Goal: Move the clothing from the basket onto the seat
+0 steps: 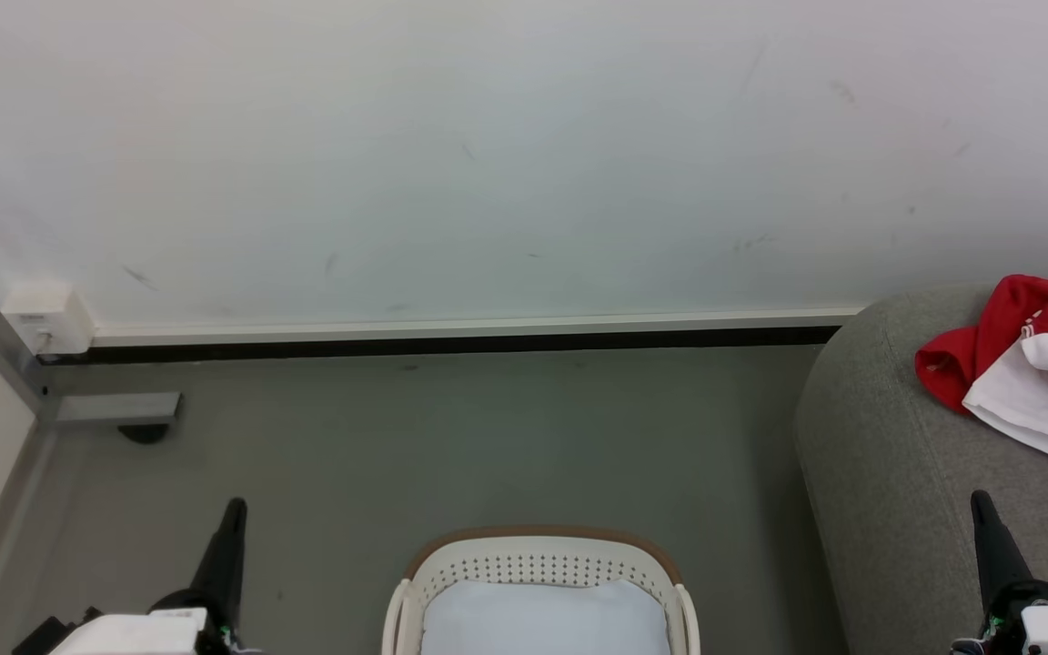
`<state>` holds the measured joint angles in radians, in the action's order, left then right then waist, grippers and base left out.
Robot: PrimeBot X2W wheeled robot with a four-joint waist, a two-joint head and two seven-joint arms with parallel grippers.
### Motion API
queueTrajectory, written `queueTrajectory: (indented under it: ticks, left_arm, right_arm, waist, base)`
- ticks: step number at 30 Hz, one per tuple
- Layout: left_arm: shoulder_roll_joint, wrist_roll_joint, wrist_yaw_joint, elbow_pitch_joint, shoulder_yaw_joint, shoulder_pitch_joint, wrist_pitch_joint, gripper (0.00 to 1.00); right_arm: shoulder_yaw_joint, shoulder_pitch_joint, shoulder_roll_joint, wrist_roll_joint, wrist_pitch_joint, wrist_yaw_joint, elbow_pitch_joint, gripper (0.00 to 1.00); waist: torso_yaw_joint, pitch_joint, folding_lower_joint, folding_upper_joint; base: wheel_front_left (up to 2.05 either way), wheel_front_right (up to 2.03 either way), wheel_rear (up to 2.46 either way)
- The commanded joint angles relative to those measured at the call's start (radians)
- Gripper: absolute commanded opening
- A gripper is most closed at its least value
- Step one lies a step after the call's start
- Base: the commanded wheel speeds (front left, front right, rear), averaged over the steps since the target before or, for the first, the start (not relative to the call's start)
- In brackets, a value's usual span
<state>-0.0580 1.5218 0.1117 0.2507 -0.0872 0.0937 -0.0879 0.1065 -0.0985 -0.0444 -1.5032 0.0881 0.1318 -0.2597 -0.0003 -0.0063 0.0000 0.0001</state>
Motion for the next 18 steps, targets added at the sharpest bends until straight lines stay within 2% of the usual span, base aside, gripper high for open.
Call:
queueTrajectory:
  ticks: [1, 18]
  left_arm:
    - [0.0, 0.021, 0.006, -0.004, -0.01, 0.012, -0.007, 0.0]
    - [0.008, 0.097, 0.022, -0.007, -0.032, 0.02, -0.03, 0.0]
  right_arm:
    - [0.005, -0.011, -0.009, -0.027, 0.007, -0.002, 0.008, 0.0]
    - [0.01, -0.016, -0.009, -0.11, 0.03, -0.002, 0.019, 0.0]
  waist:
    - [0.0, 0.001, 0.0, -0.0001]
    - [0.0, 0.009, 0.0, -0.0001]
  base:
    - [0.0, 0.0, 0.0]
    - [0.0, 0.0, 0.0]
